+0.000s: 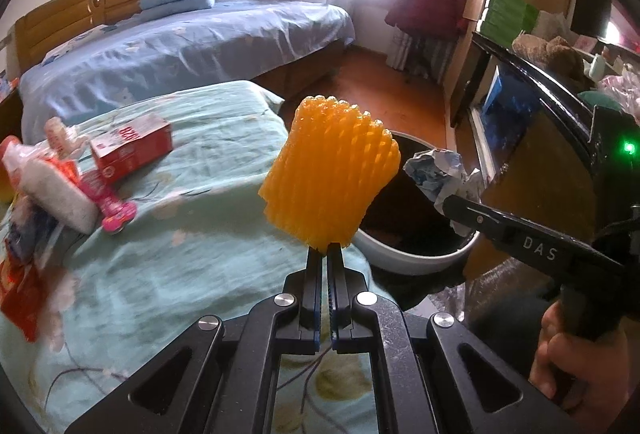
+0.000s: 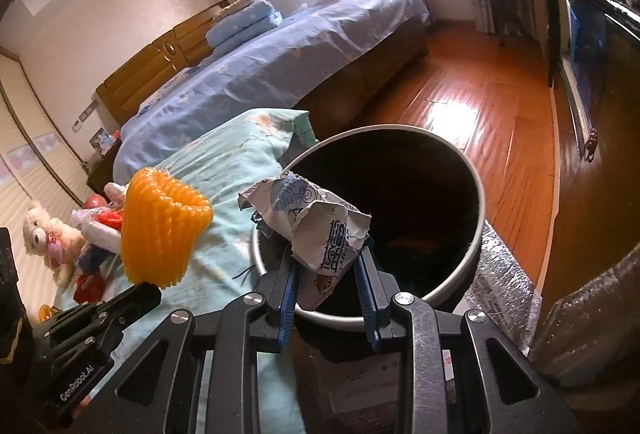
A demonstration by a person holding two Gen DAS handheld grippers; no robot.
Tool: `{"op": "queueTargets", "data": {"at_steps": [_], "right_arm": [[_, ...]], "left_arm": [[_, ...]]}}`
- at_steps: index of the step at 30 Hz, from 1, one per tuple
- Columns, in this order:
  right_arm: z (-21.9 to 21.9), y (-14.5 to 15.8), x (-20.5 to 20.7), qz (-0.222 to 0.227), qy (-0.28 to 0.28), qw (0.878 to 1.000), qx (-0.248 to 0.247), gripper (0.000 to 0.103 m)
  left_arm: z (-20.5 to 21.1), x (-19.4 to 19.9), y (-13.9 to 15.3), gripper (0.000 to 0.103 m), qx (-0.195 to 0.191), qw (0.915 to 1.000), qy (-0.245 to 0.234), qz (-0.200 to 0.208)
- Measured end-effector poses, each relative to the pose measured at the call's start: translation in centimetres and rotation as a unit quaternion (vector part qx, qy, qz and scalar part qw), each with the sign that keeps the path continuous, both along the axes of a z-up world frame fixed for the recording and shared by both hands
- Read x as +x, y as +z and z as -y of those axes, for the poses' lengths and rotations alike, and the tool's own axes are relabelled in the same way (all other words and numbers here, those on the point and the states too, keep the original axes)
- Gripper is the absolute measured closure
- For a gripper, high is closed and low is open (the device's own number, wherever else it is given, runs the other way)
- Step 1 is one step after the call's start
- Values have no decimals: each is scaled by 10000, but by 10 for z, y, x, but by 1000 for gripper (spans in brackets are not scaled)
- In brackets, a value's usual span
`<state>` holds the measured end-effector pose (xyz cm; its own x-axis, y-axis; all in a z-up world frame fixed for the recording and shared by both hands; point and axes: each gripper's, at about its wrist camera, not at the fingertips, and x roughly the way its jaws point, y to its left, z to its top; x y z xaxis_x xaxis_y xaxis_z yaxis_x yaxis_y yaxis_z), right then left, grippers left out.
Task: Collect trash
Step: 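Carry both items over the trash bin and open both grippers to drop them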
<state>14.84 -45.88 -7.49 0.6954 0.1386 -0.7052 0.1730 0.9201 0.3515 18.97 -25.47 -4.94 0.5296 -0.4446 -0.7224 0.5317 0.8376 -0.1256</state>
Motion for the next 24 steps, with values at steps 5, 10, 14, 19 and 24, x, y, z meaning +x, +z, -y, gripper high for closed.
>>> {"op": "queueTargets", "data": {"at_steps": [5, 10, 14, 19, 24], "right_arm": [[12, -1, 6, -10, -83, 10000, -10, 75], [21, -3, 11, -40, -143, 9999, -19, 74], [28, -5, 17, -87, -160, 9998, -11, 74], [34, -7, 23, -136, -191, 9997, -46, 73], [37, -7, 28, -167, -193, 9997, -59, 72]], "left_arm": [[17, 8, -2, 102, 52, 10000, -78, 0], [32, 15, -5, 102, 66, 9998, -159, -72], [42, 18, -8, 102, 88, 9997, -206, -89], [50, 24, -9, 102, 98, 9996, -226, -104], [57, 29, -12, 101, 103, 9995, -247, -146]]}}
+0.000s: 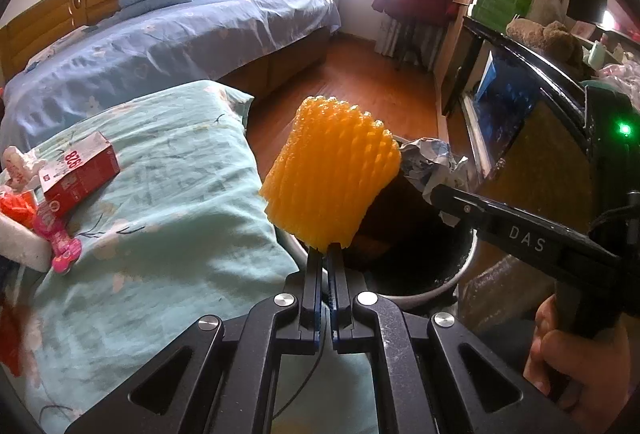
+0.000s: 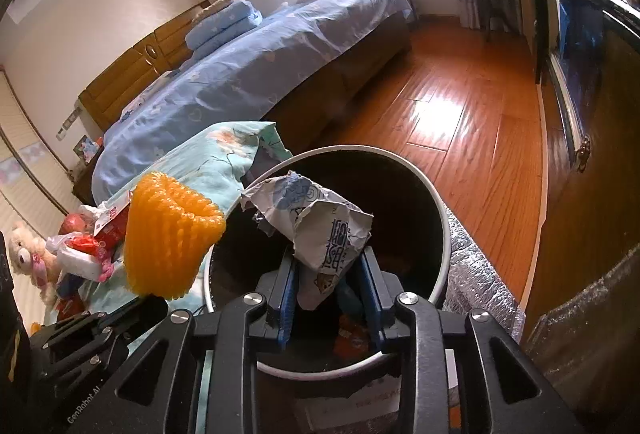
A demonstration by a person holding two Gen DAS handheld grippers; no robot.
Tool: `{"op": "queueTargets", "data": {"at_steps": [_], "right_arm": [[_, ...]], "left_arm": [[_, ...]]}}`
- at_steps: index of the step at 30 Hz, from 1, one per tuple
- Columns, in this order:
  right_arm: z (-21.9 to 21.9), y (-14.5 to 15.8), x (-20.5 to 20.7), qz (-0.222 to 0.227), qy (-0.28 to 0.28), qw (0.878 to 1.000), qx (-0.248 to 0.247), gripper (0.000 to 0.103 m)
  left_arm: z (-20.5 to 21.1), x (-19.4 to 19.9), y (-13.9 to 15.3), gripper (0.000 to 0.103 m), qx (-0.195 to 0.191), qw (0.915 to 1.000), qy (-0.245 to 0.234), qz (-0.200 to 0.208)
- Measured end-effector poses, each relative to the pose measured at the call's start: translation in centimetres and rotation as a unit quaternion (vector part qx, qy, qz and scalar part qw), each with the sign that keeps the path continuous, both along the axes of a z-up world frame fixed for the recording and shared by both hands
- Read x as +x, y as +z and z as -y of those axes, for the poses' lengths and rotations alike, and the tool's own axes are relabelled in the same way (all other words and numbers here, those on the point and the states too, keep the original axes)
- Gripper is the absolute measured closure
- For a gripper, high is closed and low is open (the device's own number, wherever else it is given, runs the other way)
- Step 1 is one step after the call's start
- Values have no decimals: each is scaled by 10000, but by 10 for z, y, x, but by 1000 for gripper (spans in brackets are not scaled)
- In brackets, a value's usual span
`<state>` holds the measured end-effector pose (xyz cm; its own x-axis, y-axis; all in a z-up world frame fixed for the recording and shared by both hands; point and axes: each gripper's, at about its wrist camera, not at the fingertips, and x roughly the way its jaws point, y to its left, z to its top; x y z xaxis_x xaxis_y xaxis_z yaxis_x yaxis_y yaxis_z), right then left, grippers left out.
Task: Collect trash
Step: 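Carry both items over the trash bin and open both grippers to drop them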
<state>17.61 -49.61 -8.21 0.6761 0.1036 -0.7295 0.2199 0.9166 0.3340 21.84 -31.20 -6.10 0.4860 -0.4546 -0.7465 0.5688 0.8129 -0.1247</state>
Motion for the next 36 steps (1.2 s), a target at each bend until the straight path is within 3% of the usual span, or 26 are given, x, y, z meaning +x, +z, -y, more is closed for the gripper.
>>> {"op": "queueTargets", "data": {"at_steps": [12, 14, 16, 19, 22, 29, 36], "right_arm": [[4, -1, 5, -39, -54, 10000, -10, 71], [4, -1, 6, -41, -57, 10000, 12, 62], [5, -1, 6, -40, -66, 10000, 63, 52], [6, -1, 5, -25, -70, 9999, 105, 48], [3, -1, 2, 1, -63, 9998, 171, 36], [-19, 5, -6, 164, 121, 9994, 275, 17], [-58, 11, -12, 298, 466, 9984, 120, 13]], "left_arm": [[10, 8, -5, 99, -15, 9999, -71, -115], [9, 8, -5, 90, -25, 9999, -68, -127], [5, 8, -3, 66, -64, 9999, 32, -96], [-6, 6, -2, 57, -123, 9997, 176, -109], [-23, 0, -3, 50, -150, 9992, 354, -119], [-69, -19, -2, 43, -183, 9967, 787, -104], [-114, -40, 8, 42, -241, 9925, 1196, 62]]}}
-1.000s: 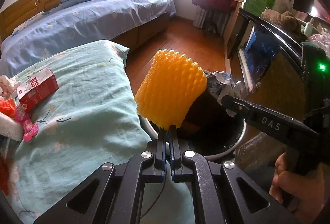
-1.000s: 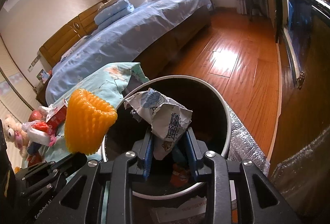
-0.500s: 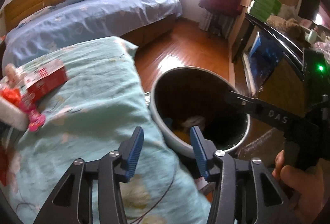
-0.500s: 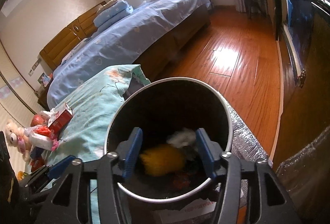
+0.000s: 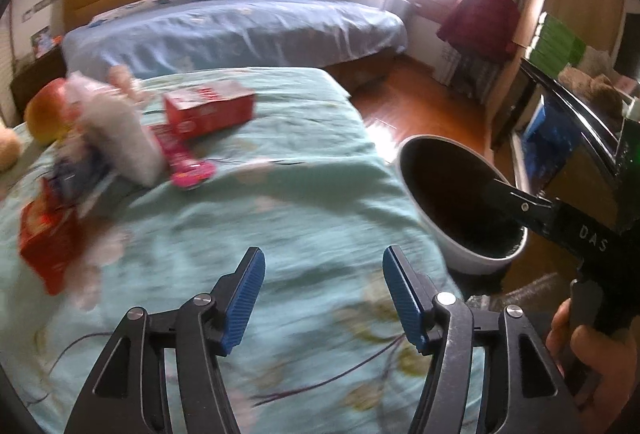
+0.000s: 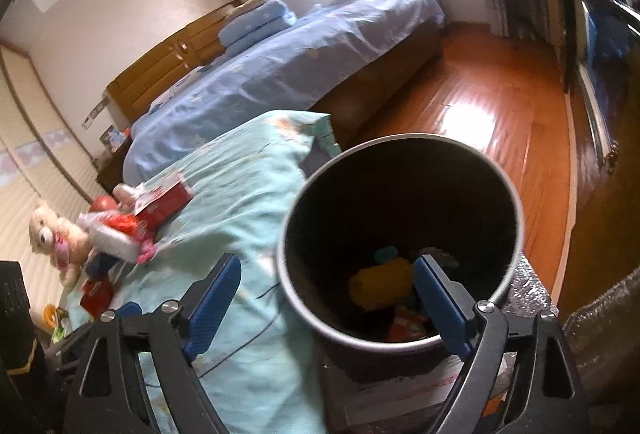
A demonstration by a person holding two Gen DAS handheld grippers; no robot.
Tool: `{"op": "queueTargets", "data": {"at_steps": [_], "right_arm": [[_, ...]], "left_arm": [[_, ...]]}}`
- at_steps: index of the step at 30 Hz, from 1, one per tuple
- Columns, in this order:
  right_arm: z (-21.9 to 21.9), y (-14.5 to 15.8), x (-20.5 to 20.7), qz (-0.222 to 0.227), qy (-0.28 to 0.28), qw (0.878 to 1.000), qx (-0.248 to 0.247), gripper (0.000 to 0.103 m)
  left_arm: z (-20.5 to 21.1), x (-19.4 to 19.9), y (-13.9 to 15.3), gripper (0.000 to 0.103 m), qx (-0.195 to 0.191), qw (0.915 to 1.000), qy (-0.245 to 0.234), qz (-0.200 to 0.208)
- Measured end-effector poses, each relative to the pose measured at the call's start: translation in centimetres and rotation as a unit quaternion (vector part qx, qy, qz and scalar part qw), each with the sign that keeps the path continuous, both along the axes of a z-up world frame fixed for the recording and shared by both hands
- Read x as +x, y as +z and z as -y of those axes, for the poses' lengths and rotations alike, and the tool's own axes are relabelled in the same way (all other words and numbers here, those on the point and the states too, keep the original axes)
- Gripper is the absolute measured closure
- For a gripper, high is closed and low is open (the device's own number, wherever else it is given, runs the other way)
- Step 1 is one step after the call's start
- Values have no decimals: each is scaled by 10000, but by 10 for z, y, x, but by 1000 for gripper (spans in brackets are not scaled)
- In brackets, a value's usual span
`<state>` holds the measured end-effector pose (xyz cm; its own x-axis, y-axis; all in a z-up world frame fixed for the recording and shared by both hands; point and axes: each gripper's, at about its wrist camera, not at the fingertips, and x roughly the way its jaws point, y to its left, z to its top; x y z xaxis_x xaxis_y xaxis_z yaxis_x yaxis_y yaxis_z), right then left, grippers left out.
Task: Collect trash
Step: 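Grasp the red chip bag with the left gripper while the right grasps the pink toothbrush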
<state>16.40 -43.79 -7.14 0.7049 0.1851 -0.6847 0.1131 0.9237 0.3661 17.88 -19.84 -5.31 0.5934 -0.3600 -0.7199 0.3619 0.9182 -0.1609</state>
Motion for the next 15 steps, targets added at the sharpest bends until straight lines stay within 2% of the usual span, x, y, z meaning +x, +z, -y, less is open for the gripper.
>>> {"op": "queueTargets", "data": {"at_steps": [15], "right_arm": [[-80, 2, 5, 3, 792, 9968, -65, 13]], "left_arm": [[-79, -34, 6, 39, -38, 9966, 821, 5]]}}
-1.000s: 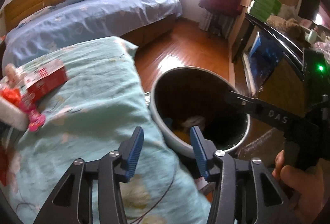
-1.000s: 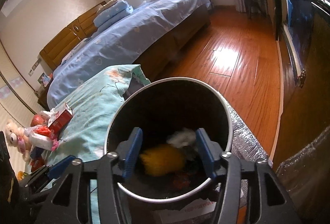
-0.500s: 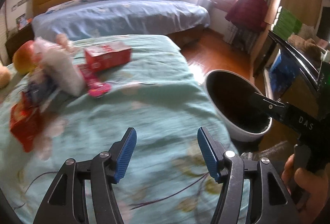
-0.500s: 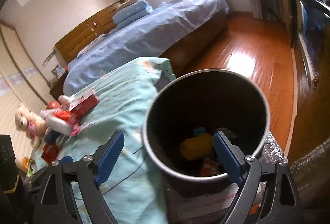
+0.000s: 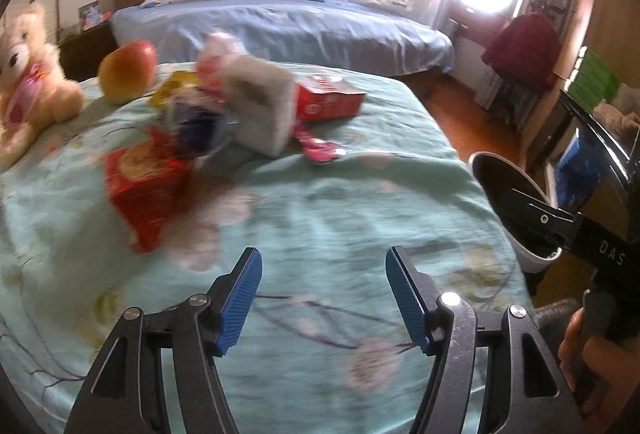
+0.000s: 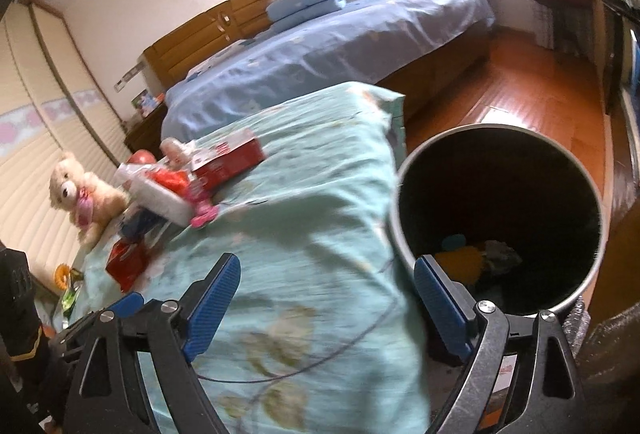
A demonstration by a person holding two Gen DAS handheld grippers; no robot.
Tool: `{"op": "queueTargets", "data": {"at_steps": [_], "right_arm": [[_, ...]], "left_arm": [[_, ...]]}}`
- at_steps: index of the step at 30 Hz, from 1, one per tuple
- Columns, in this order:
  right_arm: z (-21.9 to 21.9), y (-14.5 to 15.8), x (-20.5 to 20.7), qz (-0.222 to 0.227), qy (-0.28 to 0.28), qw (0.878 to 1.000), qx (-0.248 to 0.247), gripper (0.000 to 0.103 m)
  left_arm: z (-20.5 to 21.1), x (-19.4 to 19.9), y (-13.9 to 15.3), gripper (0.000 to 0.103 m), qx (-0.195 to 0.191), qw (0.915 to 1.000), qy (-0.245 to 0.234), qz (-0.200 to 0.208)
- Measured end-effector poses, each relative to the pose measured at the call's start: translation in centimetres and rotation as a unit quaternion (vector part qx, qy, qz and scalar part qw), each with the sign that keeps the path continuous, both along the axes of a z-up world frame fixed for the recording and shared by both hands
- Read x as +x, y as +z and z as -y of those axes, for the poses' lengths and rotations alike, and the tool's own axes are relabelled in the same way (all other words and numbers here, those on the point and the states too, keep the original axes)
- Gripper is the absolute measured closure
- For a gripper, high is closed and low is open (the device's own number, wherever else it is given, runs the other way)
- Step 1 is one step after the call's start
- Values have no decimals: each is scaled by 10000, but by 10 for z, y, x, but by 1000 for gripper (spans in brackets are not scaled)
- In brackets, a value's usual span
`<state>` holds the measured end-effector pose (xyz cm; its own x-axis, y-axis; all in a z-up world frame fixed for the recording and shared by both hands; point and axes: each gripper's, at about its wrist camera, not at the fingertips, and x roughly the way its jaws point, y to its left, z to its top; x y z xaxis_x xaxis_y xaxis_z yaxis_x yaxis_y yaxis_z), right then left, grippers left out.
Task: Collect trash
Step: 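Grasp the red chip bag with the left gripper while the right grasps the pink toothbrush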
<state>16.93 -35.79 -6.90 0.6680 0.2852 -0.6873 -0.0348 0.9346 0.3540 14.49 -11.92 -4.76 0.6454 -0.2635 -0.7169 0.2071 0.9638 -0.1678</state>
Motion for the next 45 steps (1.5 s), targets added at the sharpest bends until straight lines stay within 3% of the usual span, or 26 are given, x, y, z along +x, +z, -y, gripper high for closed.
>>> {"op": "queueTargets", "data": {"at_steps": [18, 28, 39, 41, 44, 45], "right_arm": [[-87, -6, 23, -68, 1006, 9944, -302, 13], [-114, -8, 49, -59, 1269, 9911, -408, 14], [-135, -14, 84, -83, 1413, 9878, -644, 34], [-139, -15, 91, -68, 1429, 9870, -732, 40], [-146, -19, 101, -100, 1476, 9851, -873, 47], [-148, -23, 104, -158, 1495, 9844, -914, 49]], "left_arm": [[-77, 3, 3, 39, -65, 9957, 919, -26], [-95, 26, -3, 39, -80, 9938, 1099, -116], [-100, 54, -11, 41, -81, 9934, 1125, -212], [-99, 58, -14, 44, -79, 9936, 1102, -237], [-95, 65, -18, 66, -88, 9945, 988, -343], [-93, 67, -20, 77, -89, 9950, 922, -381]]}}
